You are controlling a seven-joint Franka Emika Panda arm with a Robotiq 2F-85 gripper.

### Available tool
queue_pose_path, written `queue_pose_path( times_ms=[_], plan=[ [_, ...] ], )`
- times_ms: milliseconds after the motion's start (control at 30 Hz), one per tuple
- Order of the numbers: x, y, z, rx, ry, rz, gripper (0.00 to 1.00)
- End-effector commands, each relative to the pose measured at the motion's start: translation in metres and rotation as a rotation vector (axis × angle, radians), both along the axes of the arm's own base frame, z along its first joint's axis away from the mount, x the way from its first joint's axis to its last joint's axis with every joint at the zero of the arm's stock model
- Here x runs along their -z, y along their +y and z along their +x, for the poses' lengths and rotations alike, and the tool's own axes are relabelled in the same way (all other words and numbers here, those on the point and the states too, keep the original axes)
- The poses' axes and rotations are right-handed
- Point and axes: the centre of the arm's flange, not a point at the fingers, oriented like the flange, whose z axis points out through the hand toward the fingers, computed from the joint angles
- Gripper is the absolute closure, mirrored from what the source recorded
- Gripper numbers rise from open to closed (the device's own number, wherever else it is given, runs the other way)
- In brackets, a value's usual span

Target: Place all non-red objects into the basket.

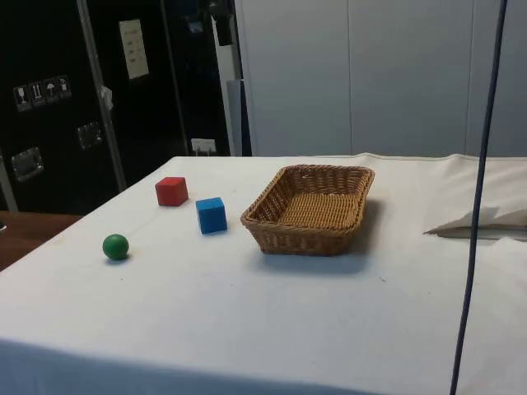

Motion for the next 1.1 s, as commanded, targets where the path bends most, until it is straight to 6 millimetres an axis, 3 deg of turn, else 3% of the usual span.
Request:
queue_pose_path(
  times_ms=[0,633,1067],
  plan=[
    [0.000,0.002,0.000,-0.002,-0.001,0.000,0.00],
    [0.012,0.009,0.004,0.112,0.011,-0.013,0.00],
    [0.036,0.008,0.011,0.213,-0.012,-0.031,0.00]
  ],
)
